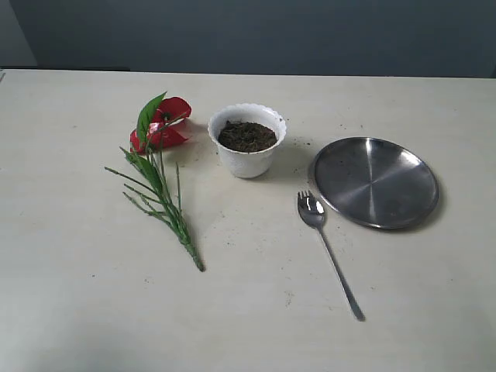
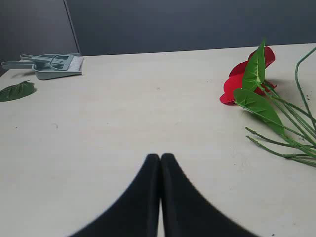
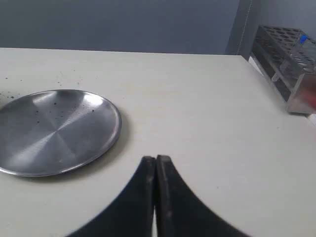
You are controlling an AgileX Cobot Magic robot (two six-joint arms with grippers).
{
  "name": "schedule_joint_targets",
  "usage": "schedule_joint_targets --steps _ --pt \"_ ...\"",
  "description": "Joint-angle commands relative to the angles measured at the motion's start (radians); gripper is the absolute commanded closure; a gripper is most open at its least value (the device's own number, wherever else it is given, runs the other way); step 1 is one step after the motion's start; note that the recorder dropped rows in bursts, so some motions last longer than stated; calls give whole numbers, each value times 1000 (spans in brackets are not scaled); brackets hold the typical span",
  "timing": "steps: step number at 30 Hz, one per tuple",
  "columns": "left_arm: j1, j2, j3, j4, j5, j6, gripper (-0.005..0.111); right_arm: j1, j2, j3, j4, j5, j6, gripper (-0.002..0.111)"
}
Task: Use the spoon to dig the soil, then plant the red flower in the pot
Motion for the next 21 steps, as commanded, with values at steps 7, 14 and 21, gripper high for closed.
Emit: schedule_joint_targets --steps 7,14,21 --pt "0 -6 5 7 -6 -1 106 -5 -5 2 45 -157 -1 109" --pt "0 -6 5 7 -6 -1 106 -5 -5 2 203 -592 -1 109" --pt "0 -6 5 7 -6 -1 106 -5 -5 2 203 -746 -1 109"
